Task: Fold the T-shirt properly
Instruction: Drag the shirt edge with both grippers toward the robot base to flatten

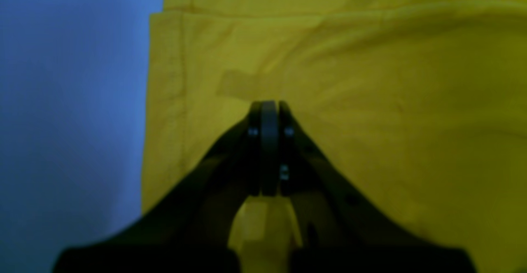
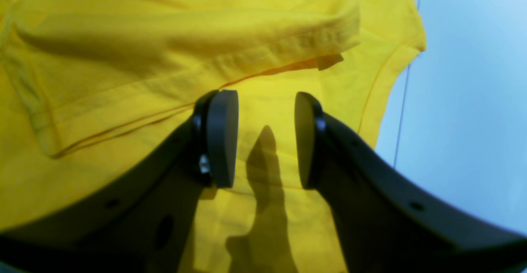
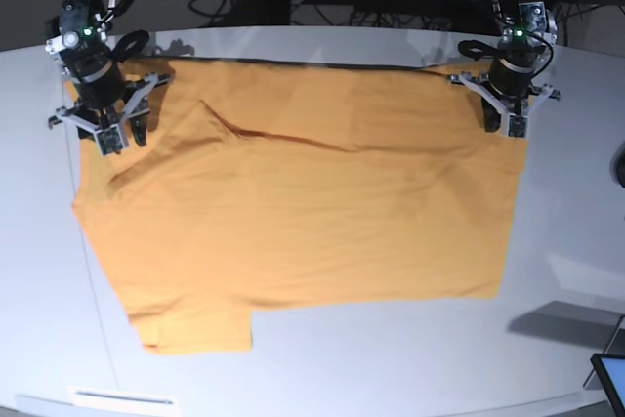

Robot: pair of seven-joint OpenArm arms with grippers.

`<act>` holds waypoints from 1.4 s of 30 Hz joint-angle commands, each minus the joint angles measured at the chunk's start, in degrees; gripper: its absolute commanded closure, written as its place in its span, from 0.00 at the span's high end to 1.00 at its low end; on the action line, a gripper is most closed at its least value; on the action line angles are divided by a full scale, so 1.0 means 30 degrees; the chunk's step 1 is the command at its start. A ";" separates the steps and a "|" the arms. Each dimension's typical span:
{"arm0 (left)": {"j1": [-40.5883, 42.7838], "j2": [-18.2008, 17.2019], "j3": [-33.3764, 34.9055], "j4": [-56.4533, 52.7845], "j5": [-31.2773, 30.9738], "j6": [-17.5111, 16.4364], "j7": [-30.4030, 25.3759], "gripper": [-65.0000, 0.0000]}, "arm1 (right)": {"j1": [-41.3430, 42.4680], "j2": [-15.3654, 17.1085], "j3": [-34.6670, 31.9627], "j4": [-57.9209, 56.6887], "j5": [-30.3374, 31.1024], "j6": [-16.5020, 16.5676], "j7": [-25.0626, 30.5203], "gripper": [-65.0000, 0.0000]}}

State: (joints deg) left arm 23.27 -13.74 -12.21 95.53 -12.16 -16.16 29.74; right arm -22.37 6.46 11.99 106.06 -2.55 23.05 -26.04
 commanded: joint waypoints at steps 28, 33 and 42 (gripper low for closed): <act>0.0171 -0.0447 -0.0693 0.0202 0.0611 -0.0019 0.2322 0.00 | 0.0351 0.0030 0.0062 -0.0555 0.0160 -0.0078 -0.0389 0.35; -0.0620 -0.0622 -0.0546 -0.0589 0.2106 -0.0019 0.2322 0.00 | 0.0292 -0.0439 0.0062 -0.1141 0.0189 -0.0078 -0.0389 0.34; -0.1089 -0.0652 -0.0576 -0.1146 0.3483 -0.0077 0.2293 0.00 | 0.0058 -0.0673 0.0092 -0.1258 0.0189 -0.0078 -0.1004 0.01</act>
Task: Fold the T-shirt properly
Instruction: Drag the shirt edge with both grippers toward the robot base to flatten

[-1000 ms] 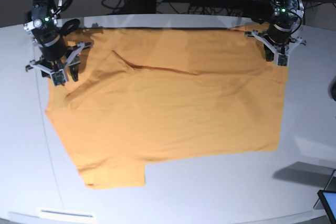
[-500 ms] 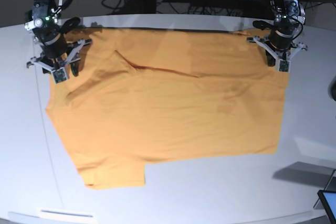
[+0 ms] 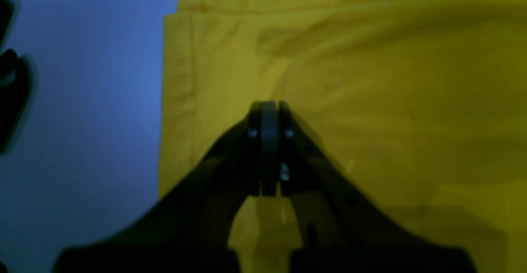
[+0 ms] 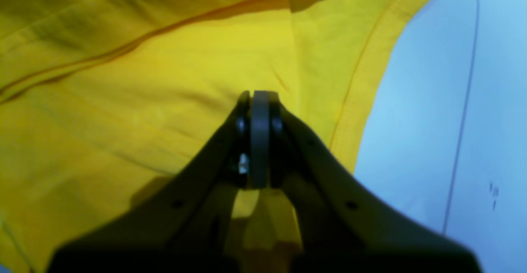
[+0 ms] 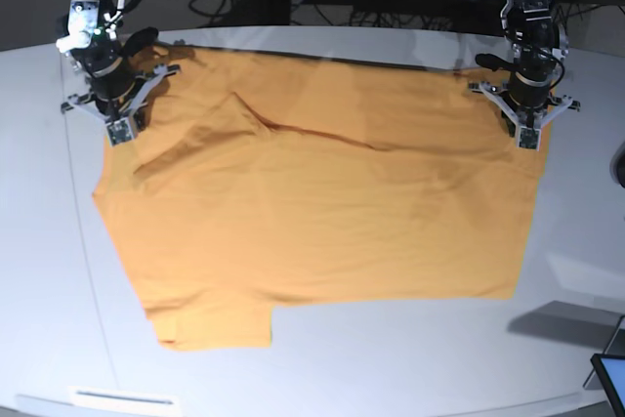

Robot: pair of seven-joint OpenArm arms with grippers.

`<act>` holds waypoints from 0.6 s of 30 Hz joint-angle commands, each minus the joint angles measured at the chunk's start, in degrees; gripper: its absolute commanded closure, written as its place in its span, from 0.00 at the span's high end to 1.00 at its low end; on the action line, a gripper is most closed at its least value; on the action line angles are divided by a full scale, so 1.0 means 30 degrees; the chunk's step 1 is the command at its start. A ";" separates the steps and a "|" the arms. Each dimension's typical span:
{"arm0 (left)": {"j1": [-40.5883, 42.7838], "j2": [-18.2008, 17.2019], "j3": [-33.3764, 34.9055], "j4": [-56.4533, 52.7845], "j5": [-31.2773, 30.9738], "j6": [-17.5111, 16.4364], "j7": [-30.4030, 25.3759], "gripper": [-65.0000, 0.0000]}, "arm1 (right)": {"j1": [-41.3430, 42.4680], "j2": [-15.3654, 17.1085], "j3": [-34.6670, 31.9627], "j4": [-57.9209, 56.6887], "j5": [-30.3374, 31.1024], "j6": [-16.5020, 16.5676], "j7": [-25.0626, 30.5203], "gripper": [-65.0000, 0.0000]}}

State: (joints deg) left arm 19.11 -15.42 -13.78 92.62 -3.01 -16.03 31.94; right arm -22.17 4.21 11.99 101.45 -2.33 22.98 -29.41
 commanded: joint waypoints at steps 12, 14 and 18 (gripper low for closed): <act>0.0706 -0.0032 -0.0022 -0.0177 0.0518 -0.0121 0.1557 0.00 | -0.0711 -0.0450 0.0150 0.0308 0.0117 -0.0086 -0.0380 0.00; 0.0969 -0.0032 -0.0022 -0.0001 0.0518 -0.0121 0.1557 0.00 | -0.0711 -0.0450 0.0150 0.0308 0.0087 -0.0086 -0.0380 0.00; 0.0999 -0.0032 -0.0051 -0.0060 0.0606 -0.0121 0.0707 0.00 | -0.0916 -0.0450 0.0150 0.0308 0.0087 -0.0086 -0.0380 0.00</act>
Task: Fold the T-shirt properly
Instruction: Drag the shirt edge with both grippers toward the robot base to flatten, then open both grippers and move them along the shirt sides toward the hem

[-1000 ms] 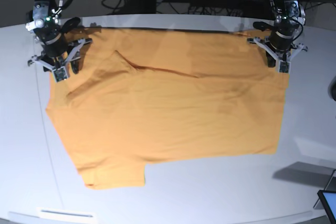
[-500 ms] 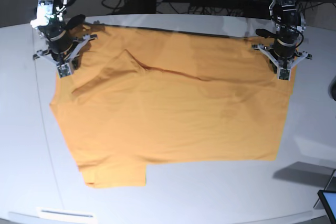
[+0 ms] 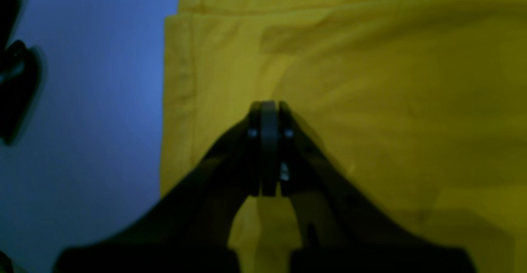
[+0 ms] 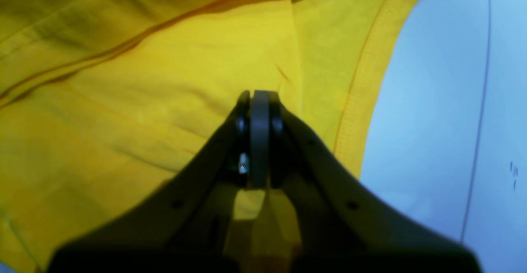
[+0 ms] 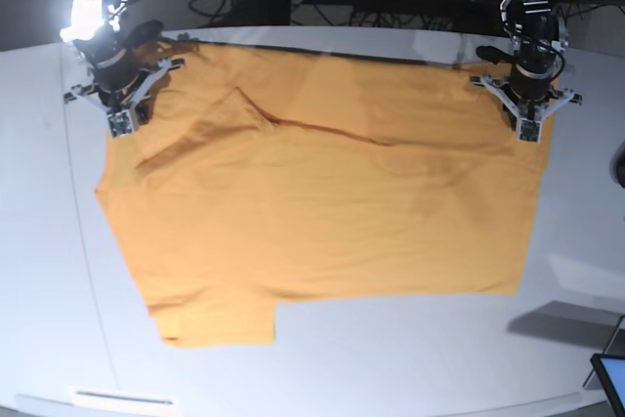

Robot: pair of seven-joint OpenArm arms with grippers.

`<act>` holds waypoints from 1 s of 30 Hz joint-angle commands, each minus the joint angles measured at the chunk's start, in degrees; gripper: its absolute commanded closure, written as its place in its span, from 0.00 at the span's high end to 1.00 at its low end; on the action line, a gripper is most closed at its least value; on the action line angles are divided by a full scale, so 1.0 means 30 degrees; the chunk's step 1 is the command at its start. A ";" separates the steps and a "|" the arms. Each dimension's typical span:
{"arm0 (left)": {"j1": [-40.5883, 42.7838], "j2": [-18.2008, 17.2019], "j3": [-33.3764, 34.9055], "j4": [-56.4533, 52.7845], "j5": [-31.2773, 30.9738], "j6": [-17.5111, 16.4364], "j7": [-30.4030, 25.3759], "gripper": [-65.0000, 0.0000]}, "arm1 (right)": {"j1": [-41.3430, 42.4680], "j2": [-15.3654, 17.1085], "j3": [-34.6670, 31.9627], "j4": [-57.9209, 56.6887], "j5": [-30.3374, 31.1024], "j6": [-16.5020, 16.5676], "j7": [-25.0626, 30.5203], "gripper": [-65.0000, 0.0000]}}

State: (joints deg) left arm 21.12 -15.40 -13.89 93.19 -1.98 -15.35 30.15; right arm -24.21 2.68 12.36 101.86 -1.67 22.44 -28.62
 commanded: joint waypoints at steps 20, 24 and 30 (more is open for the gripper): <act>0.0094 0.0254 -0.0132 0.2652 0.0293 -0.0347 0.1393 0.29 | 0.0523 0.0206 -0.0003 0.1254 -0.0161 -0.1281 -0.0672 0.00; 0.0328 0.0371 -0.0132 0.3355 0.0293 -0.0347 0.1422 0.35 | 0.0552 0.0236 -0.0003 0.1254 -0.0161 -0.1369 -0.0672 0.00; 0.0328 0.0254 -0.0513 0.3355 0.0264 -0.0347 0.1422 0.46 | 0.0552 0.0236 -0.0003 0.1254 -0.0161 -0.1369 -0.0672 0.00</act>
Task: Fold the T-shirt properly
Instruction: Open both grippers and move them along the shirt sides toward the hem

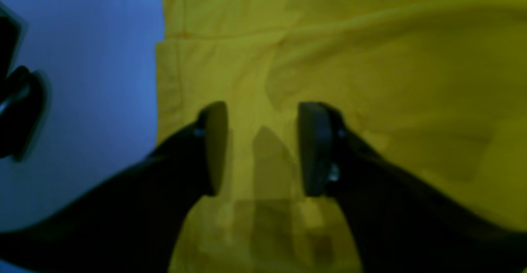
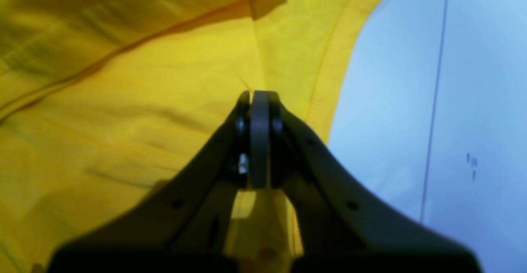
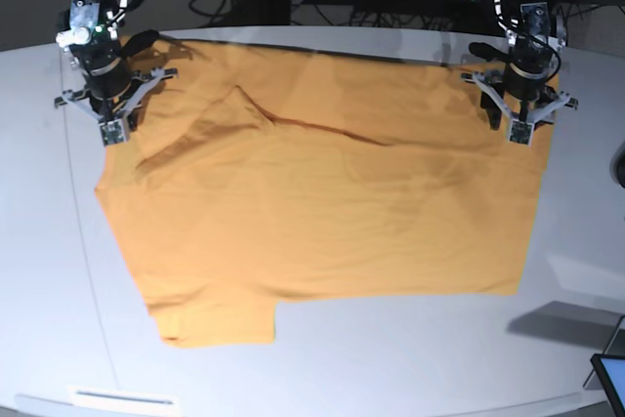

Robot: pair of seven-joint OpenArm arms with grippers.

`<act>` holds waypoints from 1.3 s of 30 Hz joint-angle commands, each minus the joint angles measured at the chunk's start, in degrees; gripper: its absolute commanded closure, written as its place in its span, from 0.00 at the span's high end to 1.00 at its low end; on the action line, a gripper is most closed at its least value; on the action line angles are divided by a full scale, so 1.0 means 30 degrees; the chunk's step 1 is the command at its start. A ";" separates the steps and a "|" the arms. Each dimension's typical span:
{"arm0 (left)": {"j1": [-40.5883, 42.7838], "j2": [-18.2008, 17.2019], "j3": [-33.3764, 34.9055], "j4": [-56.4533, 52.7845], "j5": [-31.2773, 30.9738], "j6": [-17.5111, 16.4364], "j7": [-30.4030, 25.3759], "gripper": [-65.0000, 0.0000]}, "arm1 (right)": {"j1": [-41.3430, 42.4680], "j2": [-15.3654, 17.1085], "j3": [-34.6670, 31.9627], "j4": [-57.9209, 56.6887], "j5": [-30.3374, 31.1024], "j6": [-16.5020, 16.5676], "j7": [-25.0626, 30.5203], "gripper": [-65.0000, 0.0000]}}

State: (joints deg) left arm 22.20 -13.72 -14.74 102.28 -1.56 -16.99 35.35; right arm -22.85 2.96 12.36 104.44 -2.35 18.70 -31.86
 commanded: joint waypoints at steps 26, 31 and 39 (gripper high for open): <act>-0.5391 -0.2066 -0.2925 -0.2958 0.0184 0.0199 -0.0283 0.49 | 0.6841 0.0786 -0.0032 0.1361 -0.2543 0.3511 -0.3960 0.19; -0.6446 -0.2534 -0.2925 -0.3778 0.0184 0.0199 -0.0312 0.49 | 0.8716 0.0815 -0.0091 0.0277 -0.2484 0.3716 -0.4722 0.19; -0.8351 -0.2798 -0.2895 -0.5478 0.0184 0.0199 -0.0312 0.49 | 1.0943 0.0815 -0.0032 -0.2272 -0.2484 0.5855 -0.5220 0.47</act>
State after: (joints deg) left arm -1.76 -20.84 -23.18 84.82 -1.06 -16.71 35.68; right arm 8.27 4.86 12.14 96.75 -10.07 36.58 -48.62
